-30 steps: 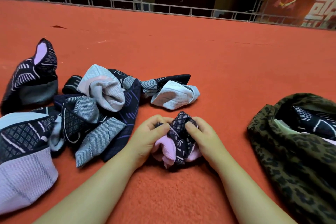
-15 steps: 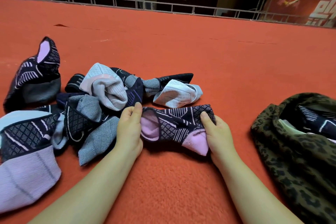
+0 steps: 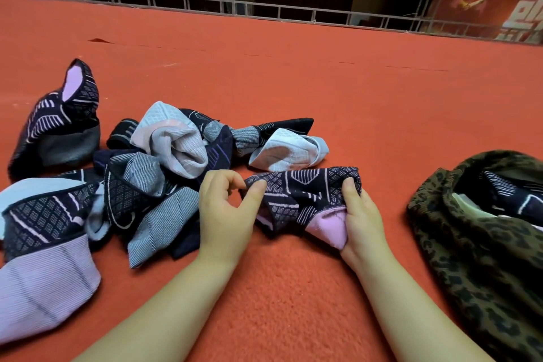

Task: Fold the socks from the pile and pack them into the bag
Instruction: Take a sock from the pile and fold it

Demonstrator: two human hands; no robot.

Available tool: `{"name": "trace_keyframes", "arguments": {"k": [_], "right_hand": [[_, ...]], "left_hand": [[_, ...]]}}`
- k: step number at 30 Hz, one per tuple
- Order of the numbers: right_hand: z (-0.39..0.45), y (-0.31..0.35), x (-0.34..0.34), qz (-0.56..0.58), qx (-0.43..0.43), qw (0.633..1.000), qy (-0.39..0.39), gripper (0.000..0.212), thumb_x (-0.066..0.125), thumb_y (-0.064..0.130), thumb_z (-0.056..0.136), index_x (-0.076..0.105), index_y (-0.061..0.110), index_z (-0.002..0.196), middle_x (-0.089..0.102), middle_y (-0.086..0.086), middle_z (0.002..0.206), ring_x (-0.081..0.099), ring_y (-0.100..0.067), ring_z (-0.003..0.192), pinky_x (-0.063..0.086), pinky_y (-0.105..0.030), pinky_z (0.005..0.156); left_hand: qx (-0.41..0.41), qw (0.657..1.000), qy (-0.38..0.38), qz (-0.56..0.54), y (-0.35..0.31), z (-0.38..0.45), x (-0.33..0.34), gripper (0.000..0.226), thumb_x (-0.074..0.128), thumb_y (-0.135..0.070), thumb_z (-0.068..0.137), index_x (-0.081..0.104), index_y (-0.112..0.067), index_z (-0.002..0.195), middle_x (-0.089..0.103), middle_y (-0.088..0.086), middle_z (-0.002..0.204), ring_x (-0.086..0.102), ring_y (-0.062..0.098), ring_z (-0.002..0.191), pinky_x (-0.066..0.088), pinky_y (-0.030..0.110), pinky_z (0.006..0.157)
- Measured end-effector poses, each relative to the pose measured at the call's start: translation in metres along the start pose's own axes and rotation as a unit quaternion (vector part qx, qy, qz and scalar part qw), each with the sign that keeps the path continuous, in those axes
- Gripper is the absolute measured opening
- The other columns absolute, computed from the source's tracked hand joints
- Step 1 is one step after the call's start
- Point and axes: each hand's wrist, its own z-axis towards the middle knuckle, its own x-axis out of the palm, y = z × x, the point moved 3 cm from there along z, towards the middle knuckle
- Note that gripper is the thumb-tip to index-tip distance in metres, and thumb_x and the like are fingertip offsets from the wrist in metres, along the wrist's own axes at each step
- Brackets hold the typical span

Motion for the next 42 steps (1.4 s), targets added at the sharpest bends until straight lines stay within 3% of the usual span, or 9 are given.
{"name": "trace_keyframes", "arguments": {"k": [8, 16, 19, 22, 25, 31, 35, 38, 42], "right_hand": [[-0.002, -0.002, 0.003, 0.072, 0.019, 0.997, 0.014, 0.024, 0.047, 0.026, 0.095, 0.06, 0.008, 0.102, 0.073, -0.012, 0.093, 0.07, -0.024, 0.082, 0.055, -0.045, 0.082], [-0.001, 0.001, -0.001, 0.046, 0.002, 0.999, -0.02, 0.019, 0.049, 0.021, 0.097, 0.061, 0.007, 0.099, 0.074, -0.007, 0.085, 0.07, -0.019, 0.075, 0.058, -0.034, 0.073], [-0.002, -0.001, 0.0, 0.04, 0.006, 0.999, -0.031, 0.017, 0.051, 0.021, 0.096, 0.061, 0.008, 0.099, 0.074, -0.007, 0.086, 0.07, -0.019, 0.075, 0.058, -0.035, 0.074], [-0.007, -0.005, 0.004, 0.059, 0.022, 0.998, -0.021, 0.021, 0.052, 0.021, 0.094, 0.058, 0.006, 0.108, 0.071, -0.014, 0.096, 0.069, -0.022, 0.078, 0.059, -0.037, 0.073], [-0.021, -0.009, 0.017, 0.057, 0.045, 0.995, 0.069, 0.035, 0.056, 0.023, 0.086, 0.056, -0.001, 0.111, 0.068, -0.021, 0.096, 0.068, -0.028, 0.078, 0.058, -0.039, 0.067], [-0.017, 0.001, 0.009, -0.011, -0.011, 0.997, 0.07, 0.074, 0.072, 0.079, 0.044, 0.054, 0.016, 0.079, 0.053, -0.003, 0.073, 0.051, -0.012, 0.064, 0.044, -0.025, 0.055], [-0.011, 0.013, -0.002, -0.164, -0.187, 0.964, 0.095, 0.076, 0.042, 0.089, 0.065, 0.06, 0.026, 0.103, 0.061, 0.009, 0.111, 0.055, -0.005, 0.108, 0.041, -0.026, 0.093], [-0.016, 0.007, 0.003, -0.257, -0.168, 0.927, 0.216, 0.076, 0.027, 0.086, 0.075, 0.071, 0.026, 0.094, 0.069, 0.007, 0.114, 0.05, -0.006, 0.124, 0.033, -0.023, 0.105], [-0.019, -0.005, 0.006, -0.354, -0.122, 0.895, 0.241, 0.093, 0.029, 0.09, 0.07, 0.066, 0.005, 0.074, 0.065, 0.003, 0.07, 0.057, -0.009, 0.071, 0.048, -0.039, 0.07]], "left_hand": [[-0.14, 0.963, 0.229, 0.024, 0.011, -0.011, 0.021, 0.015, 0.074, -0.03, 0.077, 0.063, -0.021, 0.082, 0.065, -0.006, 0.084, 0.056, 0.003, 0.073, 0.042, 0.014, 0.07], [-0.232, 0.961, -0.013, -0.152, 0.021, 0.011, 0.004, 0.023, 0.049, -0.017, 0.096, 0.054, -0.017, 0.074, 0.054, -0.004, 0.069, 0.047, 0.0, 0.06, 0.04, 0.014, 0.058], [-0.154, 0.982, -0.044, -0.097, 0.011, 0.011, -0.004, 0.01, 0.058, -0.022, 0.09, 0.053, -0.029, 0.084, 0.055, -0.003, 0.085, 0.049, -0.003, 0.072, 0.039, 0.009, 0.068], [-0.01, 0.995, 0.089, -0.036, -0.008, -0.001, 0.005, 0.013, 0.057, -0.039, 0.077, 0.052, -0.037, 0.089, 0.057, -0.006, 0.091, 0.053, 0.002, 0.085, 0.041, 0.014, 0.08], [-0.026, 0.952, 0.304, -0.03, -0.013, -0.024, 0.026, 0.036, 0.056, -0.052, 0.065, 0.053, -0.038, 0.097, 0.055, -0.013, 0.103, 0.053, -0.003, 0.099, 0.042, 0.016, 0.09], [-0.05, 0.926, 0.367, -0.071, -0.012, -0.027, 0.028, 0.025, 0.065, -0.047, 0.057, 0.048, -0.029, 0.062, 0.051, -0.019, 0.116, 0.047, -0.014, 0.111, 0.033, 0.009, 0.094], [-0.106, 0.857, 0.468, -0.189, -0.02, -0.039, 0.032, 0.027, 0.057, -0.041, 0.068, 0.04, -0.02, 0.067, 0.056, -0.02, 0.079, 0.05, -0.01, 0.07, 0.038, 0.009, 0.068], [-0.14, 0.868, 0.419, -0.227, -0.015, -0.032, 0.029, 0.027, 0.056, -0.039, 0.077, 0.04, -0.018, 0.07, 0.046, -0.016, 0.06, 0.037, -0.002, 0.057, 0.032, 0.015, 0.056], [-0.176, 0.953, 0.192, -0.153, -0.006, -0.01, 0.019, 0.029, 0.057, -0.021, 0.09, 0.041, -0.016, 0.067, 0.039, -0.002, 0.062, 0.035, -0.002, 0.054, 0.033, 0.018, 0.055]]}}
